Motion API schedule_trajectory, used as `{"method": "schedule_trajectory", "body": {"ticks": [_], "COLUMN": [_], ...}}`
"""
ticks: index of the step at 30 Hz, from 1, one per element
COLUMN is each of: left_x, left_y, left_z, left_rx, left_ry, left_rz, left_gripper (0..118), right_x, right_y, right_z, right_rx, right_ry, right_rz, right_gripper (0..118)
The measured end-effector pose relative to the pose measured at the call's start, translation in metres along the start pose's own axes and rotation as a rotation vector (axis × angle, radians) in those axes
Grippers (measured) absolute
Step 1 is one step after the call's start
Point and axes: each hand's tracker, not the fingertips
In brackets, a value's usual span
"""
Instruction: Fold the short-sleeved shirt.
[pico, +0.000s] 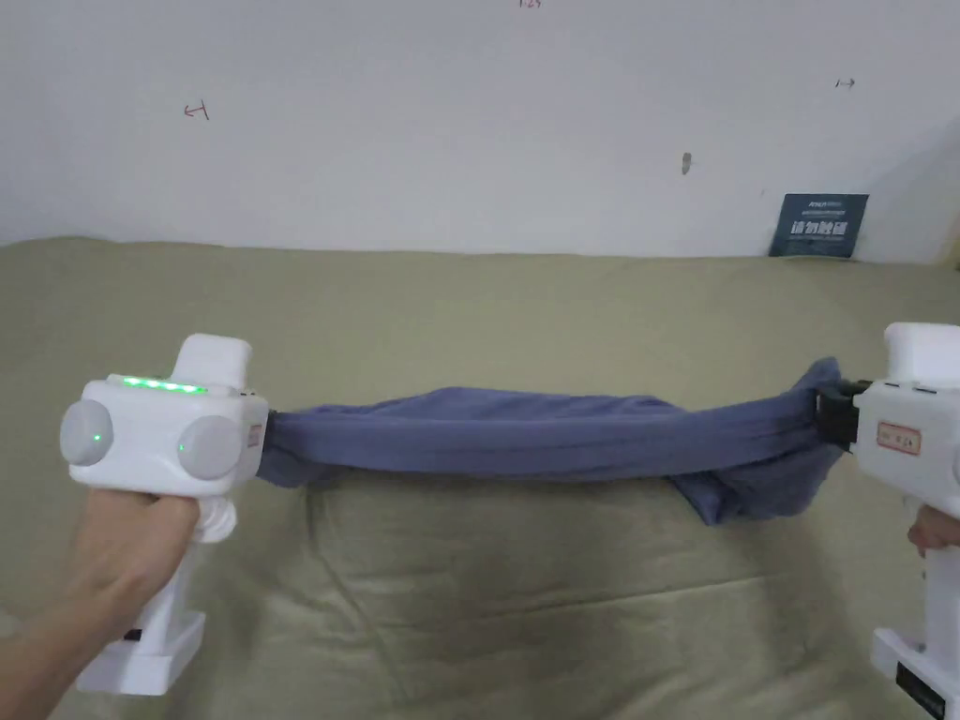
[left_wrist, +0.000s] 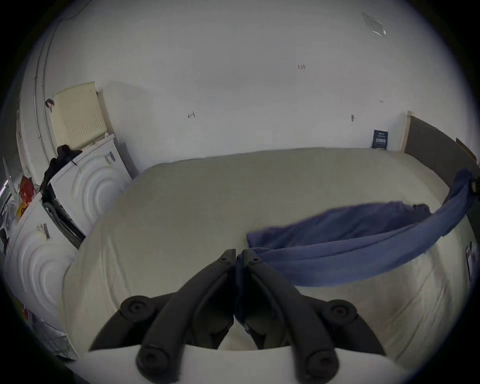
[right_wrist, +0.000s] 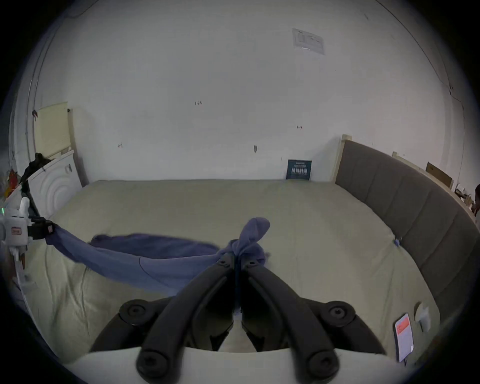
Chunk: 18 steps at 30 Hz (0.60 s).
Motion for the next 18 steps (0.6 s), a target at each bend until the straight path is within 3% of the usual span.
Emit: {"method": "schedule_trajectory", "body": {"ticks": [5,18], "left_x": [-0.008,-0.022], "left_y": [-0.064,-0.197], "left_z": [0.039,0.135], "left_rx": [-0.036,-0.159], "left_ry": [-0.034,-0.15], "left_rz": [-0.009,-0.01], "left_gripper": [5,5], "right_x": [0.009,0.026], "right_y": [-0.068,-0.208], "right_z": [0.057,0.162], "right_rx": [-0.085,-0.258], "right_ry": [0.002,0.022], "right_rz": [-0.063,-0.058], "right_gripper": [3,3]}}
